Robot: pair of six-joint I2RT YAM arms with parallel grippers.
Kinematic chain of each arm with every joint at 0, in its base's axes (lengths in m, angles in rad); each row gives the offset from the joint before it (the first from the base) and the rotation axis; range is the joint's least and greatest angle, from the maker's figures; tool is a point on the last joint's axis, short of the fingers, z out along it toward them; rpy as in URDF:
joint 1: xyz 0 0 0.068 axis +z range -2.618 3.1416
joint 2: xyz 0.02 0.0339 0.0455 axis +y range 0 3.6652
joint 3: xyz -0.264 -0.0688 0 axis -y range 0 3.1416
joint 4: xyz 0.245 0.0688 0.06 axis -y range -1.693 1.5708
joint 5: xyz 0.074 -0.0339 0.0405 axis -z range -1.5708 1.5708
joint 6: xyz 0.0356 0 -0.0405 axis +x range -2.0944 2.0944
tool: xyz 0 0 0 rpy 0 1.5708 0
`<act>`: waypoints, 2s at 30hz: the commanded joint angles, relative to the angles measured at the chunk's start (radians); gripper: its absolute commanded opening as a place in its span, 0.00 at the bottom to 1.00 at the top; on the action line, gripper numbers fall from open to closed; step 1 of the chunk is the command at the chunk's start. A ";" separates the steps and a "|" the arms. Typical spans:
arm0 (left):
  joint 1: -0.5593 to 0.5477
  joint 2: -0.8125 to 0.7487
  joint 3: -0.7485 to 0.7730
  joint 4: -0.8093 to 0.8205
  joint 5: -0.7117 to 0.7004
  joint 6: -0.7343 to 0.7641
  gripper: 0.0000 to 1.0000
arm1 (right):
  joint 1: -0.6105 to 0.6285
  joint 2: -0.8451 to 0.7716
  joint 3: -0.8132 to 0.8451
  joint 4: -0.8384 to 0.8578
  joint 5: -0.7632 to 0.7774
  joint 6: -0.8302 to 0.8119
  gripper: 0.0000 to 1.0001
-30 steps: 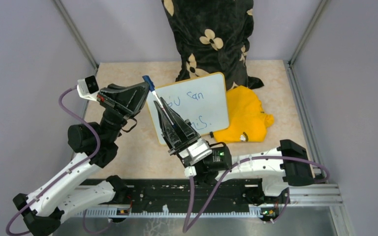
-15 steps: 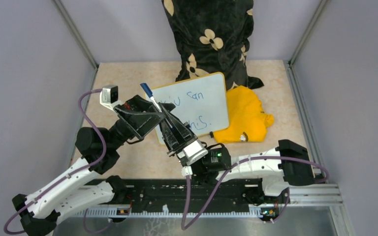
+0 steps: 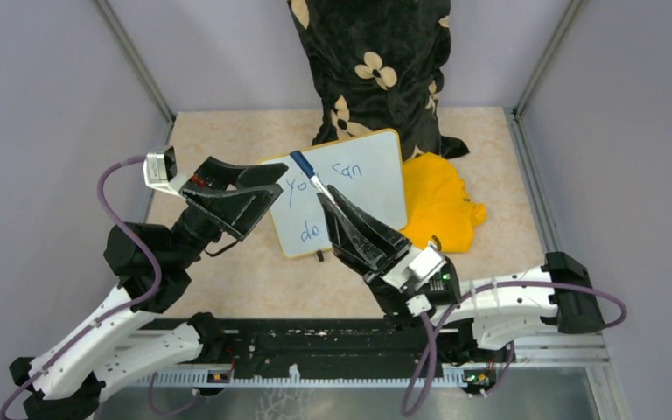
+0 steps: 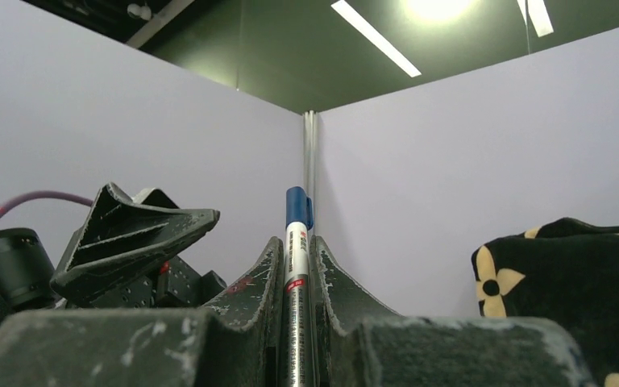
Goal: Write a sentence on the whiteboard
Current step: Close the whiteboard marker at the center of the board.
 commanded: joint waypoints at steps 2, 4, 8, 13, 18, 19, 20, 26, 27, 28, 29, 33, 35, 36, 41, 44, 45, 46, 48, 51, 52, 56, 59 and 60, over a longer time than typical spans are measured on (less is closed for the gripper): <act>-0.004 0.017 0.038 0.016 0.006 0.052 0.97 | 0.008 -0.056 -0.024 -0.038 -0.044 0.098 0.00; -0.004 0.029 0.039 0.052 0.036 0.051 0.96 | 0.007 -0.060 -0.030 -0.041 -0.041 0.101 0.00; -0.004 0.061 0.080 0.053 0.070 0.060 0.95 | 0.007 -0.068 -0.034 -0.063 -0.053 0.117 0.00; -0.004 0.077 0.092 0.057 0.064 0.065 0.96 | 0.008 -0.069 -0.039 -0.093 -0.073 0.135 0.00; -0.003 0.077 0.089 0.071 0.069 0.069 0.90 | 0.008 -0.067 -0.039 -0.096 -0.068 0.137 0.00; -0.004 0.076 0.087 0.075 0.069 0.069 0.87 | 0.008 -0.066 -0.039 -0.096 -0.067 0.137 0.00; -0.004 0.072 0.083 0.081 0.068 0.068 0.85 | 0.007 -0.065 -0.039 -0.096 -0.066 0.137 0.00; -0.004 0.061 0.069 0.093 0.068 0.067 0.69 | 0.008 -0.061 -0.041 -0.085 -0.056 0.133 0.00; -0.003 0.060 0.067 0.094 0.067 0.069 0.67 | 0.008 -0.060 -0.041 -0.083 -0.053 0.131 0.00; -0.004 0.059 0.064 0.093 0.065 0.068 0.64 | 0.008 -0.060 -0.041 -0.082 -0.052 0.130 0.00; -0.003 0.057 0.061 0.095 0.063 0.068 0.62 | 0.008 -0.059 -0.041 -0.082 -0.052 0.129 0.00; -0.003 0.060 0.055 0.103 0.067 0.065 0.50 | 0.007 -0.058 -0.042 -0.087 -0.046 0.122 0.00; -0.003 0.069 0.060 0.105 0.079 0.063 0.41 | 0.007 -0.056 -0.041 -0.090 -0.044 0.119 0.00; -0.004 0.075 0.061 0.105 0.085 0.060 0.35 | 0.007 -0.055 -0.040 -0.092 -0.043 0.119 0.00; -0.004 0.111 0.060 0.103 0.142 0.022 0.00 | 0.007 -0.041 -0.029 -0.085 -0.017 0.104 0.00; -0.004 0.154 0.043 0.123 0.217 -0.033 0.00 | 0.007 -0.025 -0.016 -0.065 0.000 0.094 0.00; -0.004 0.169 0.036 0.140 0.244 -0.056 0.00 | 0.006 -0.019 -0.012 -0.058 0.004 0.091 0.00; -0.004 0.185 0.031 0.157 0.269 -0.079 0.00 | 0.007 -0.013 -0.007 -0.053 0.006 0.087 0.00; -0.004 0.213 0.024 0.179 0.311 -0.118 0.00 | 0.007 -0.001 0.003 -0.041 0.011 0.079 0.00; -0.006 0.230 0.000 0.204 0.332 -0.154 0.00 | 0.006 0.016 0.015 -0.015 0.020 0.061 0.00; -0.007 0.230 -0.009 0.207 0.332 -0.159 0.00 | 0.002 0.022 0.020 -0.005 0.023 0.055 0.00; -0.022 0.234 -0.030 0.200 0.335 -0.159 0.00 | -0.027 0.041 0.042 -0.003 0.025 0.070 0.00; -0.049 0.250 -0.033 0.179 0.334 -0.146 0.00 | -0.048 0.063 0.066 -0.010 0.018 0.088 0.00; -0.059 0.257 -0.034 0.171 0.333 -0.140 0.00 | -0.054 0.071 0.075 -0.011 0.013 0.091 0.00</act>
